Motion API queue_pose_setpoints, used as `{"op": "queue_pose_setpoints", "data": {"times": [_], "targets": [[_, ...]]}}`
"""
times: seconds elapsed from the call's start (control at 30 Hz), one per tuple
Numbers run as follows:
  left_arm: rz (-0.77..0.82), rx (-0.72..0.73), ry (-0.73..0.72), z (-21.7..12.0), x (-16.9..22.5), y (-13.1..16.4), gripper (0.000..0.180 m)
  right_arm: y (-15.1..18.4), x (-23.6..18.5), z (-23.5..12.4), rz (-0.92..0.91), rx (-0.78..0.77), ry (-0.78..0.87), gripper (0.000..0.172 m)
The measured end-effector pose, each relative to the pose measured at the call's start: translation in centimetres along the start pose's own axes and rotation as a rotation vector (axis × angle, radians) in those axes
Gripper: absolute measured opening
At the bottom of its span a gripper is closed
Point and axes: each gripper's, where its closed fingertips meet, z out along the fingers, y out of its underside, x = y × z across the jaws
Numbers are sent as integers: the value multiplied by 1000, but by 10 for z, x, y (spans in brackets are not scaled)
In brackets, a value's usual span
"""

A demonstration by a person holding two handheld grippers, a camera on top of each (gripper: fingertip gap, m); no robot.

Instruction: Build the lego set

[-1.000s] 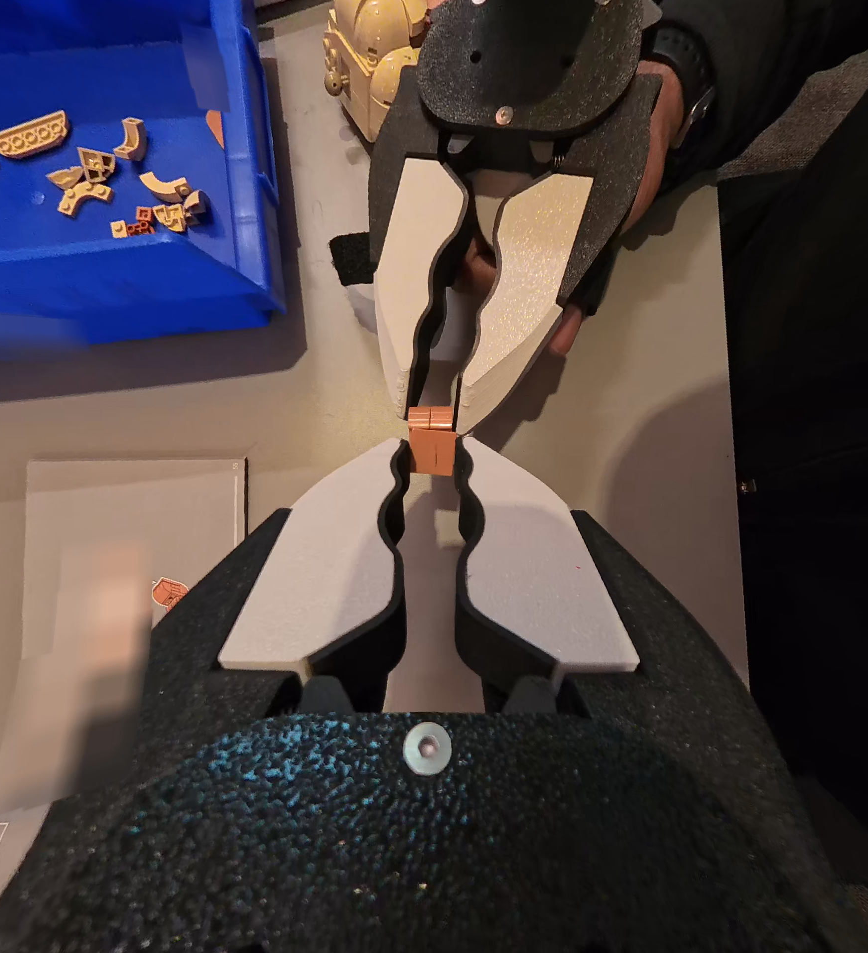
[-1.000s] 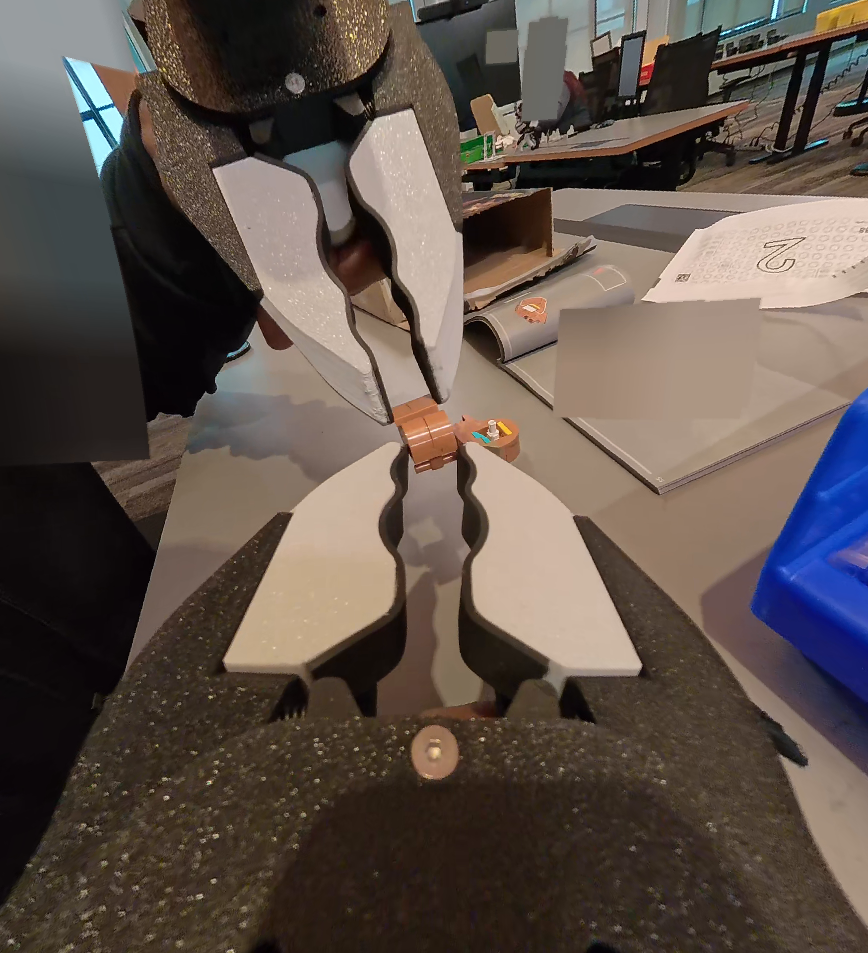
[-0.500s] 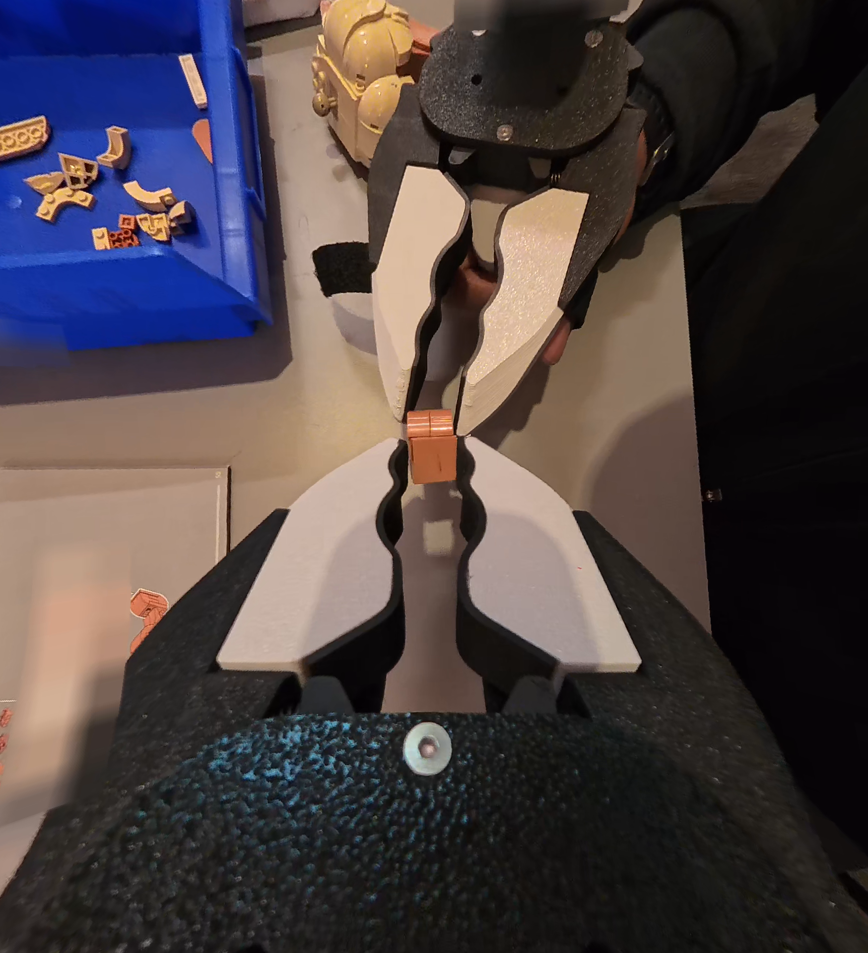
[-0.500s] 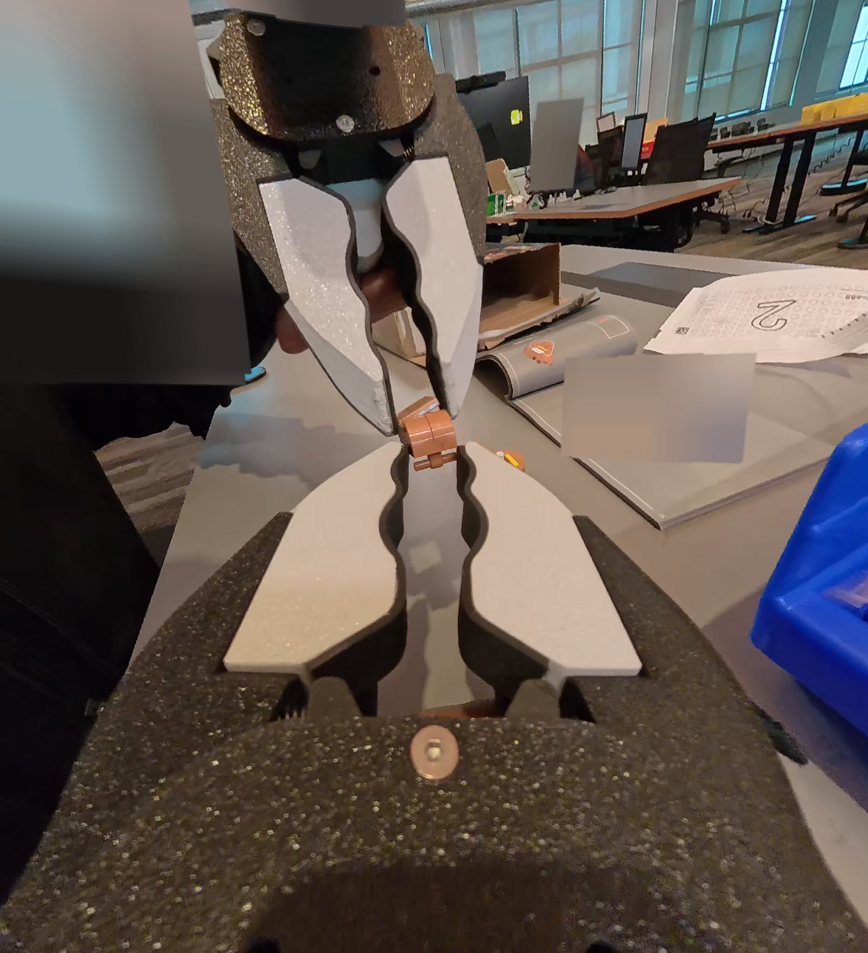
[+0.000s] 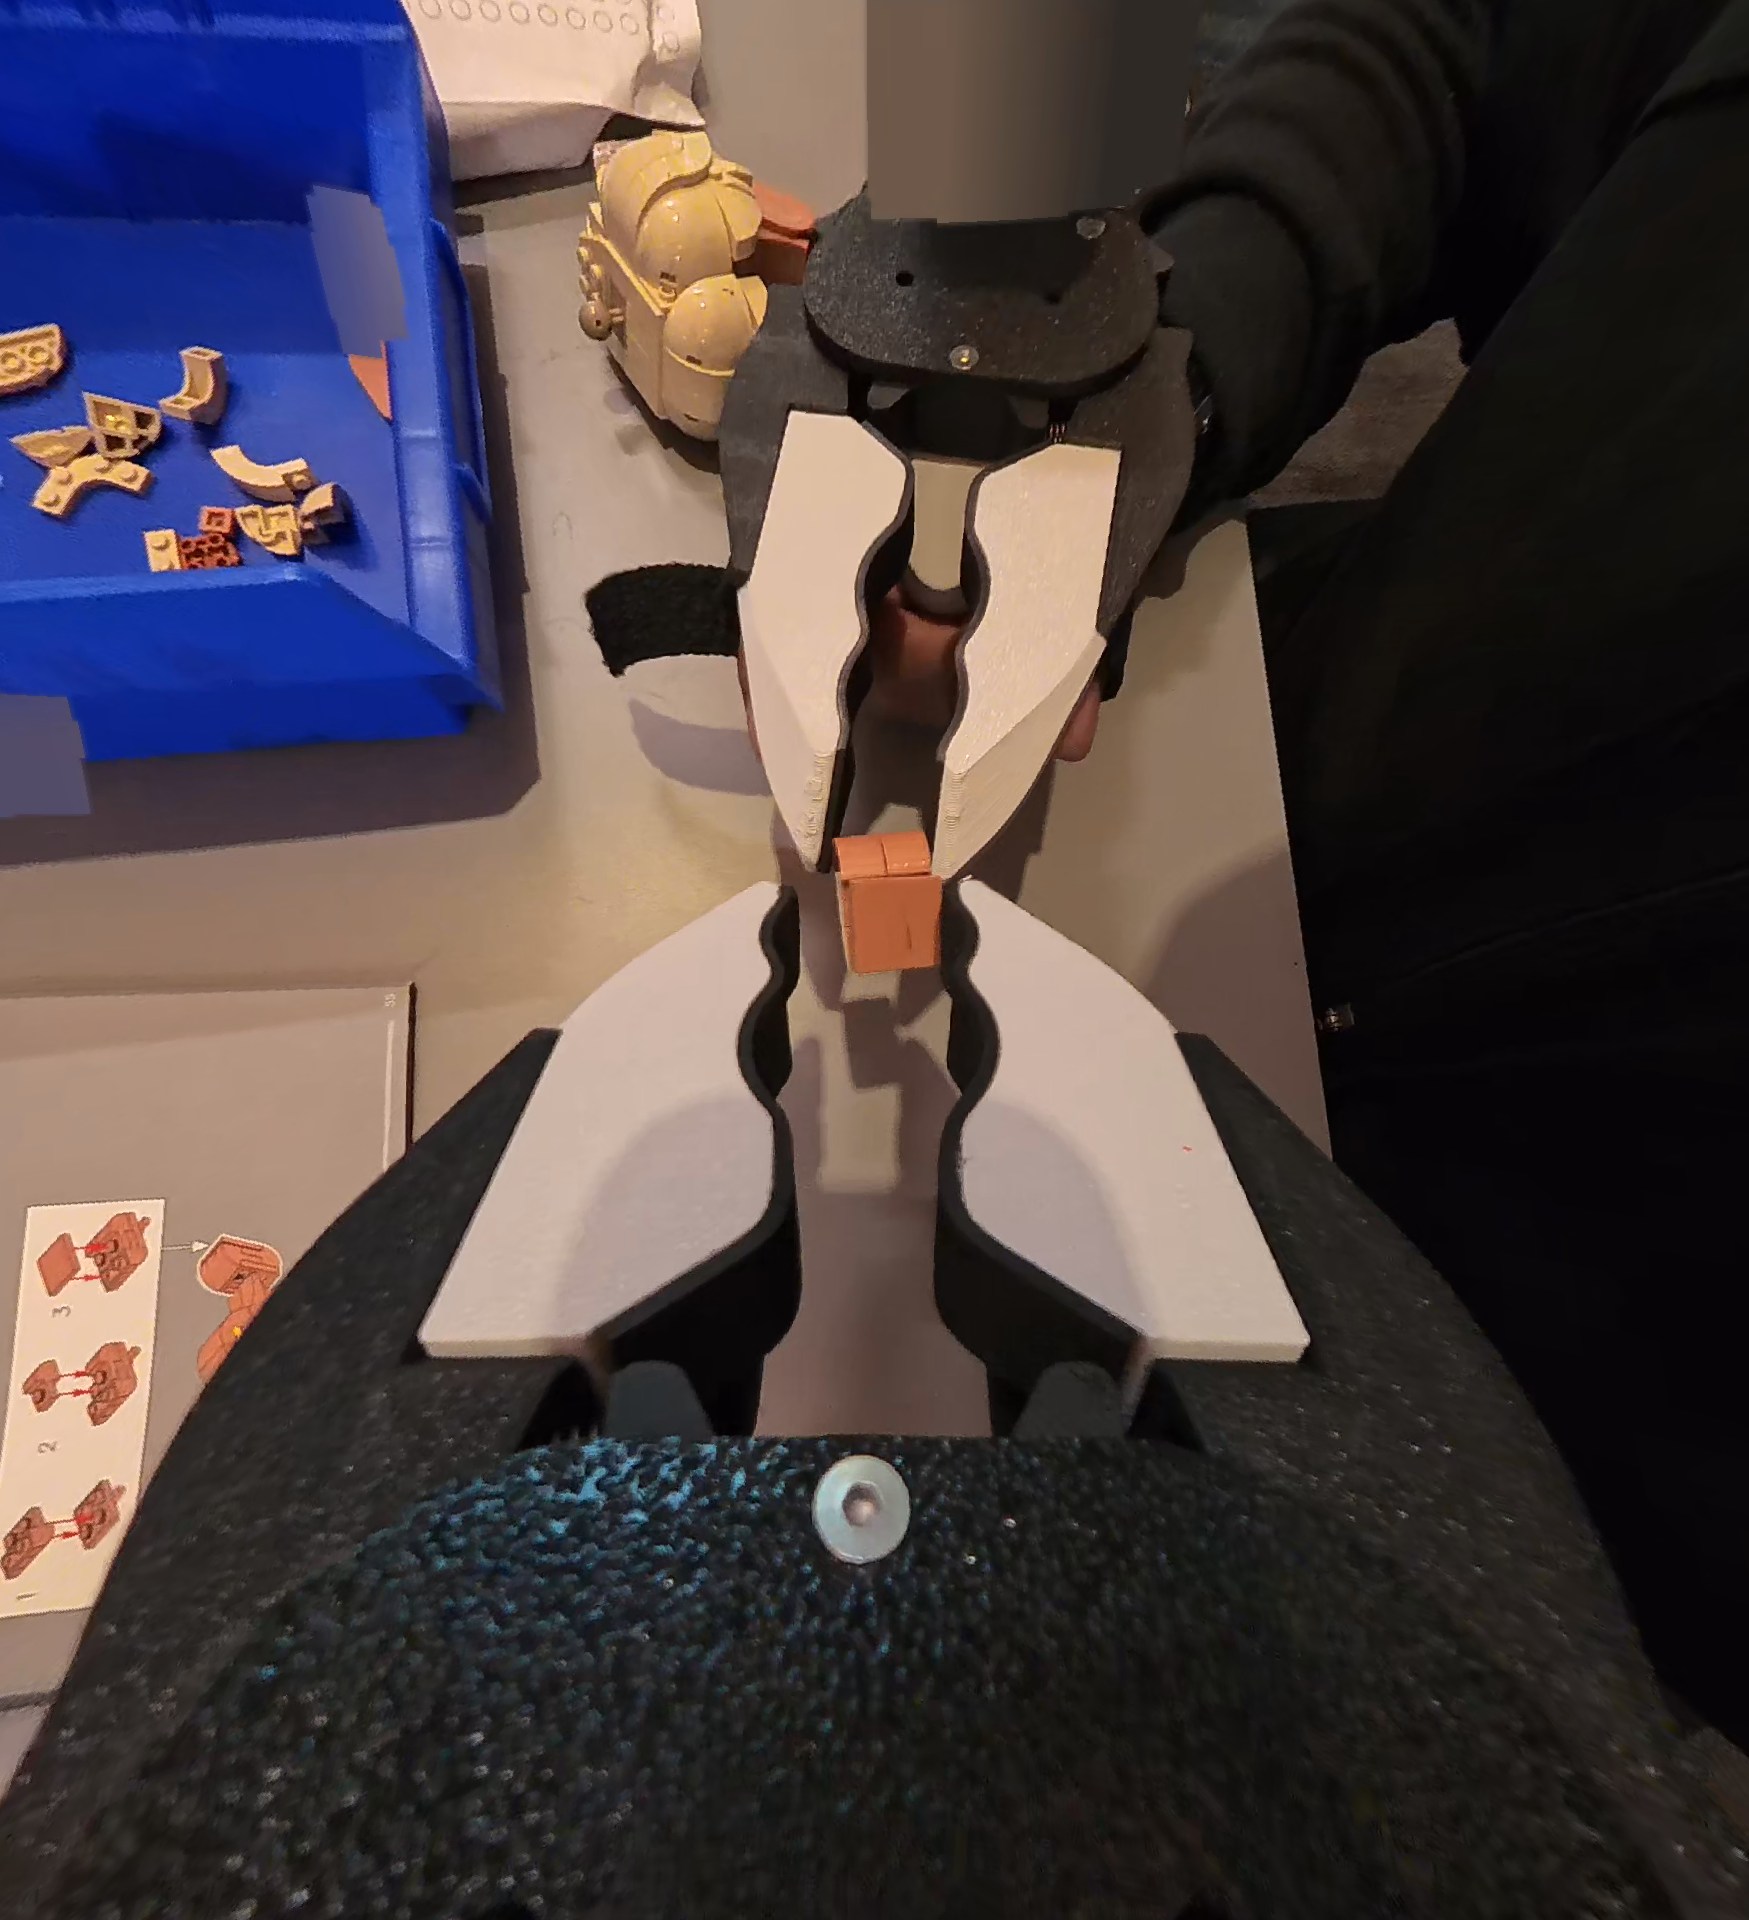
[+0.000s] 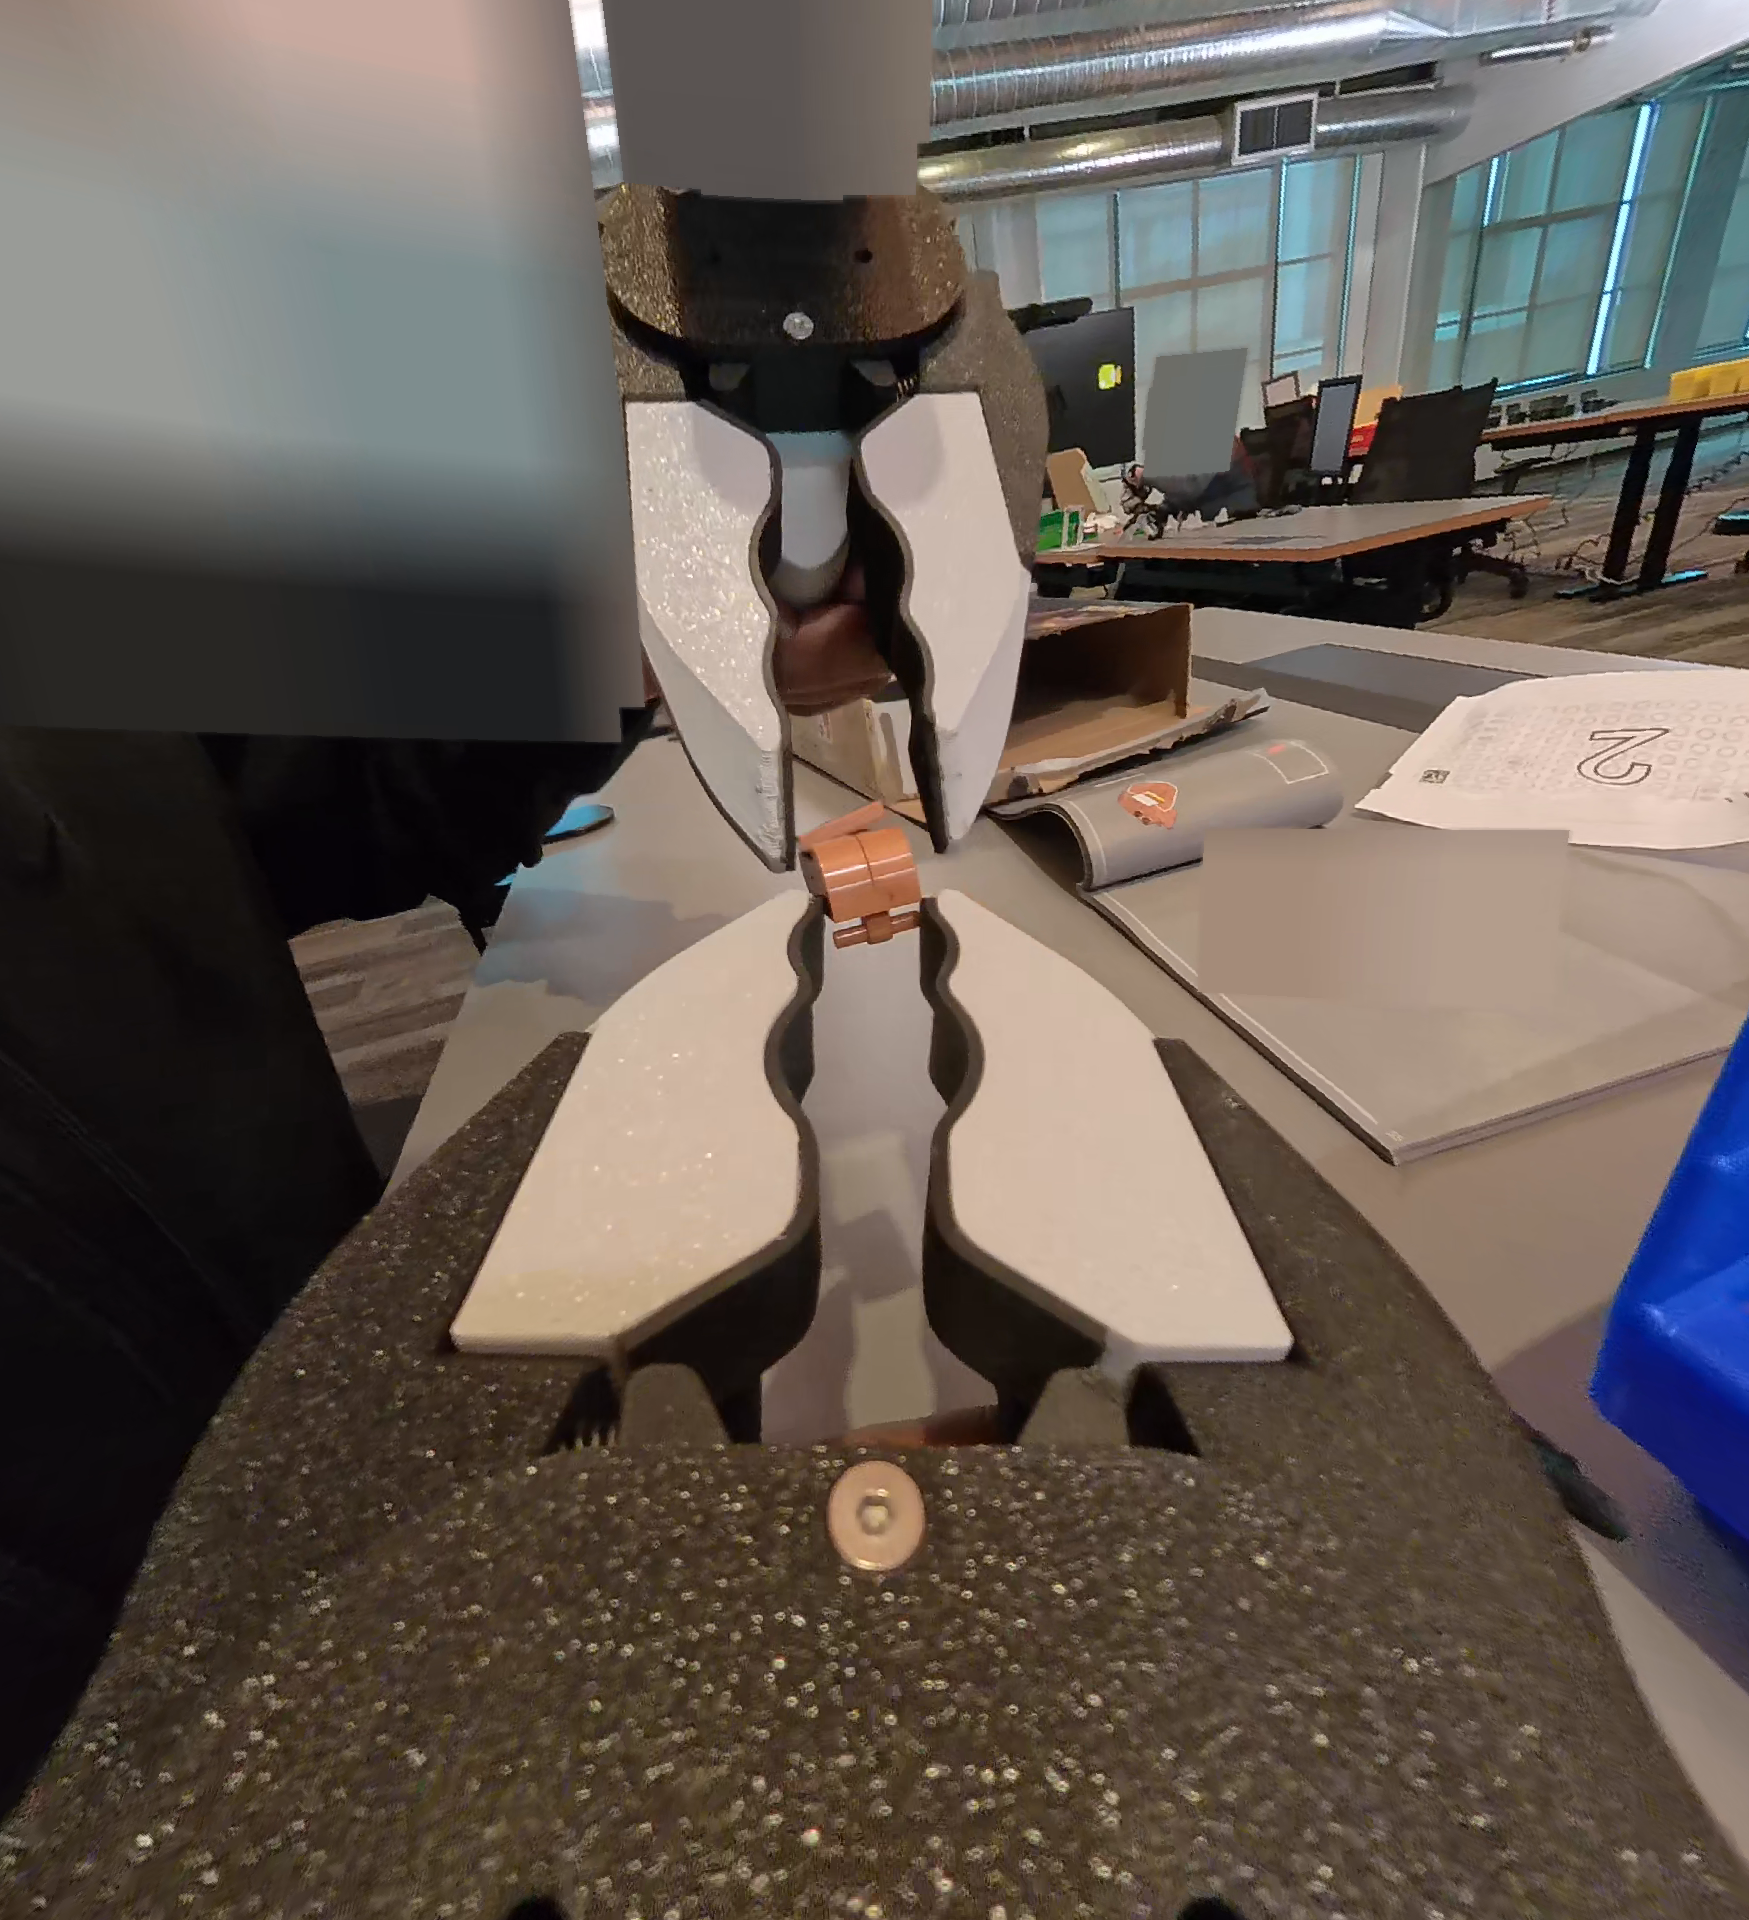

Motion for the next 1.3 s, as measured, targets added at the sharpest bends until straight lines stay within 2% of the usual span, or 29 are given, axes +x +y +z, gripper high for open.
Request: {"op": "queue_pose_setpoints", "data": {"times": [0.23, 0.37, 0.5, 0.77, 1.3], "targets": [[57, 134, -30, -13, 3, -7, 28, -8, 3, -4, 111, 63, -32, 17], [102, 223, -111, -20, 1, -10, 29, -8, 5, -4, 115, 70, -28, 17], [78, 226, -154, -17, 1, -3, 29, -8, 2, -2, 81, 68, -30, 17], [-14, 272, -126, -16, 2, -5, 17, -9, -2, -1, 32, 66, -26, 17], [4, 223, -138, -10, 7, -9, 17, -10, -3, -2, 19, 72, -21, 17]]}}
